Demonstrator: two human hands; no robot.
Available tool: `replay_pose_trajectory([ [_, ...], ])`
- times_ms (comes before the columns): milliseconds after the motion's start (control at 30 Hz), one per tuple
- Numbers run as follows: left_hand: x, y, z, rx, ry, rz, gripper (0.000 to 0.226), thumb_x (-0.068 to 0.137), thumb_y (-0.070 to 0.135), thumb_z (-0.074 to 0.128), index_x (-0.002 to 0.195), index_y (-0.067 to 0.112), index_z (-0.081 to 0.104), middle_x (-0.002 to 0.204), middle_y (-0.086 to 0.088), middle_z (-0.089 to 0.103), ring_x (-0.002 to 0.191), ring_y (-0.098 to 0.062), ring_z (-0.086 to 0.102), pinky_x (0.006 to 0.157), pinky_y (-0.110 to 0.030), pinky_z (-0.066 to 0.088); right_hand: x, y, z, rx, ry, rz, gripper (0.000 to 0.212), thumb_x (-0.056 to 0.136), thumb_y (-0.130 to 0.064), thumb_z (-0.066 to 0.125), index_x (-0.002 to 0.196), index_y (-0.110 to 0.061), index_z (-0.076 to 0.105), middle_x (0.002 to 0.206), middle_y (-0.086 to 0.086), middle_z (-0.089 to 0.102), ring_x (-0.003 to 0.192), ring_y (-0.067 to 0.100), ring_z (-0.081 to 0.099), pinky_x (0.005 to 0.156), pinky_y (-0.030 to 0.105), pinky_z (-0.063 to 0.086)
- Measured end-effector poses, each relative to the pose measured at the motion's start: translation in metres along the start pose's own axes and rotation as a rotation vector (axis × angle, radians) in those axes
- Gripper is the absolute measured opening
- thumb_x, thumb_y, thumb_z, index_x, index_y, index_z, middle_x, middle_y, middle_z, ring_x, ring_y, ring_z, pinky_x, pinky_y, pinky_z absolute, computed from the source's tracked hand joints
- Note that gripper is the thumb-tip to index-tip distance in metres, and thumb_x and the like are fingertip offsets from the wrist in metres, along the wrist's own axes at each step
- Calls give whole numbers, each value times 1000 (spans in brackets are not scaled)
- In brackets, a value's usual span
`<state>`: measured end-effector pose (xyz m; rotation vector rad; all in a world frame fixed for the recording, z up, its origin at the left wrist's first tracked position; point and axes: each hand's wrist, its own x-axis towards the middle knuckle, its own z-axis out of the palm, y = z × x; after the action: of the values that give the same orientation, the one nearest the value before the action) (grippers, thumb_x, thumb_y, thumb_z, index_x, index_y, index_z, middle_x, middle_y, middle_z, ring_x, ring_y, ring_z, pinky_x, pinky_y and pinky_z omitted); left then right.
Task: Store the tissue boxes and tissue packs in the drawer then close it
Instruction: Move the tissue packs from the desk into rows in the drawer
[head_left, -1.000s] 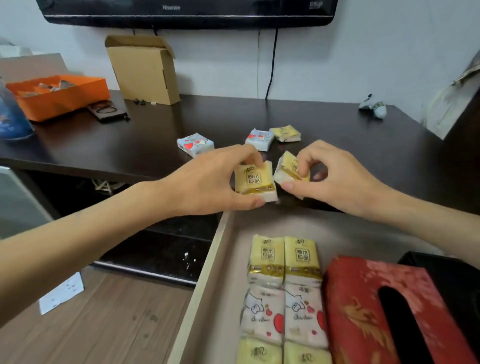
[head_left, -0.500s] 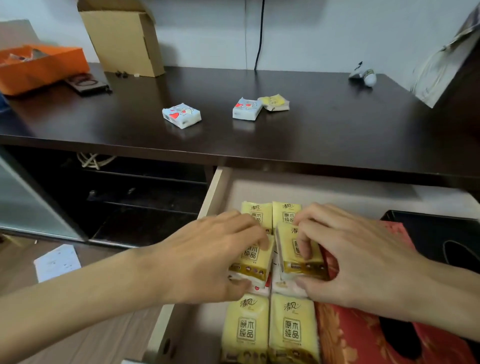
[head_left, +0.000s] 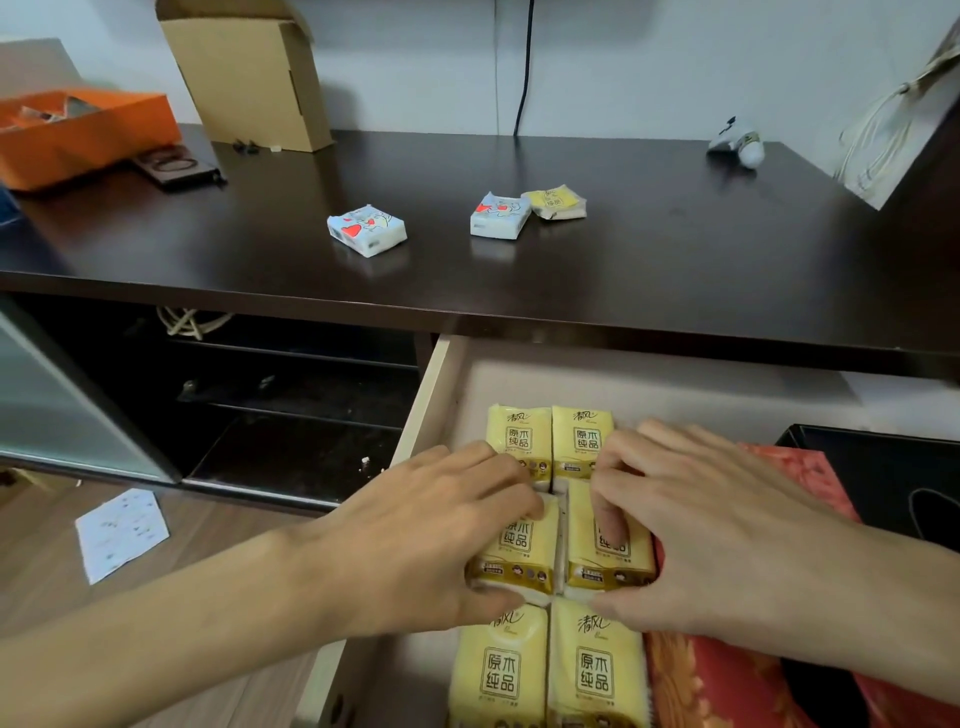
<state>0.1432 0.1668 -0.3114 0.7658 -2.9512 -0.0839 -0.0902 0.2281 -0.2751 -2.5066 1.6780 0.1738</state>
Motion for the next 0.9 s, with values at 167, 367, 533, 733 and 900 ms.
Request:
replay_pose_trajectory([
  [167,1,0,3,38,5,23,62,80,64,61,129,27,55,129,8,55,115,-12,52,89,-29,48,7,-2,3,-48,-3,10,48,68,-83,49,85,-38,47,104,-25,35,101,8,31,82,29,26],
  [367,0,-1,6,12,35,29,63,81,67,56,127,24,59,132,7,54,118,-12,52,91,-33,51,15,-6,6,-59,1,10,48,67,-79,61,87,-37,52,105,-20,36,99,8,26,78,30,24],
  [533,-1,1,5,35,22,46,63,86,68,51,130,23,58,136,6,51,121,-12,49,93,-32,49,13,-4,2,-21,-6,-4,52,69,-84,54,89,-36,57,108,-21,37,103,5,29,78,27,30],
  [733,3,-9,-19,-9,131,-15,43,91,57,53,120,27,63,123,14,58,108,-9,56,85,-28,50,18,13,-33,256,207,43,42,77,-77,48,82,-39,63,91,-23,62,93,-2,56,78,32,48],
  [900,28,-58,-67,-42,309,-235,31,92,51,50,114,33,63,109,19,63,105,-6,60,83,-39,53,67,51,-78,462,481,85,26,84,-51,65,71,-28,69,71,-12,71,68,5,64,65,30,48],
])
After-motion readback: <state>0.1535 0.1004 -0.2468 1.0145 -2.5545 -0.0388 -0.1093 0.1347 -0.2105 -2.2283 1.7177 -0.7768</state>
